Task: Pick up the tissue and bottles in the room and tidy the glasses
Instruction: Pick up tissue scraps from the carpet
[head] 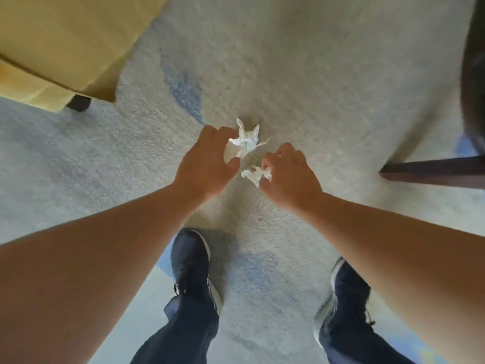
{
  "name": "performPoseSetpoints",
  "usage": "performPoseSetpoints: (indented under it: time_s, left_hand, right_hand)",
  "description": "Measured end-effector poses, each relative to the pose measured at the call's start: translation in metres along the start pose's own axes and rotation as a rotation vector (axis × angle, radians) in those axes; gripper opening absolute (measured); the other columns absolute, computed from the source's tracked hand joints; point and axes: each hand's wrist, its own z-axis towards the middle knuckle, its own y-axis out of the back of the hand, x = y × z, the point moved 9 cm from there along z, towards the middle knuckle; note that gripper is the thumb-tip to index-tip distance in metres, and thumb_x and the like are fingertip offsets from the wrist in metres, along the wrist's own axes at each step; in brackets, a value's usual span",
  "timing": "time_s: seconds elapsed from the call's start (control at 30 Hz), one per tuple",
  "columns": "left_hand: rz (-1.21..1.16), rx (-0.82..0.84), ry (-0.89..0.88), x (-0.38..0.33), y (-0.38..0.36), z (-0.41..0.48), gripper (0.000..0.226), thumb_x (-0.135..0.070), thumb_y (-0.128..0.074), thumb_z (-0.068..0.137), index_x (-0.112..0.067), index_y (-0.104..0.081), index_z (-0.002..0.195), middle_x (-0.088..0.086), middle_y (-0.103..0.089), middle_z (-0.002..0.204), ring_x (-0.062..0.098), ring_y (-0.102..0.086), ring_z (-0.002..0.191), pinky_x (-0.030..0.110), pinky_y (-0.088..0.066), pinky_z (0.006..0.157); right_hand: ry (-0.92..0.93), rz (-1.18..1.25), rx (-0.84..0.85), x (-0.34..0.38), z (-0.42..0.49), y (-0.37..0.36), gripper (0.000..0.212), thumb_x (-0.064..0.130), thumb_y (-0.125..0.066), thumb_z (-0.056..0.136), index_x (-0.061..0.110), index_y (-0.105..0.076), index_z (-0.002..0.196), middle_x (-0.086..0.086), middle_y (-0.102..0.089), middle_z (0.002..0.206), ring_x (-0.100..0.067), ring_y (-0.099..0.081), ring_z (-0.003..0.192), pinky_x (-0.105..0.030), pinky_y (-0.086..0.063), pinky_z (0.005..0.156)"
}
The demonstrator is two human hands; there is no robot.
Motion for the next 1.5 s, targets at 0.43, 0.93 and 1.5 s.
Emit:
performPoseSetpoints:
  time_s: [0.43,0.93,1.5]
  left_hand:
    - [0.200,0.215,-0.086,0.061,-0.143,0.097,0.058,-0.034,-0.059,0.086,-0.043,-0.033,0.136,0.005,-0.022,0.145,0.027,-0.056,0.092,0.037,-0.051,0.075]
    - [0.095,0.150,-0.091,-0.024,-0.067,0.053,0.025,-0.009,-0.055,0.082,-0.020,-0.036,0.070,0.000,-0.044,0.077,0.010,-0.042,0.059,0.018,-0.026,0.050]
    - [-0.110,0.190,-0.092,-0.299,0.148,-0.082,0.028,-0.006,-0.054,0.084,-0.029,-0.053,0.068,-0.004,-0.060,0.066,0.008,-0.056,0.058,0.017,-0.042,0.051]
  right_hand:
    - [-0.002,-0.124,0.000,-0.045,0.095,-0.121,0.052,0.043,-0.065,0.083,0.032,-0.043,0.128,-0.007,-0.033,0.136,-0.030,-0.034,0.122,-0.044,-0.047,0.090]
    - [0.026,0.083,-0.035,-0.036,0.027,-0.017,0.021,0.000,-0.052,0.088,0.010,-0.066,0.100,-0.012,-0.050,0.103,-0.022,-0.057,0.076,-0.028,-0.048,0.063]
    - [-0.198,0.293,-0.174,-0.033,-0.210,0.285,0.025,0.018,-0.045,0.089,0.021,-0.053,0.113,0.001,-0.054,0.109,-0.017,-0.057,0.093,-0.026,-0.046,0.078]
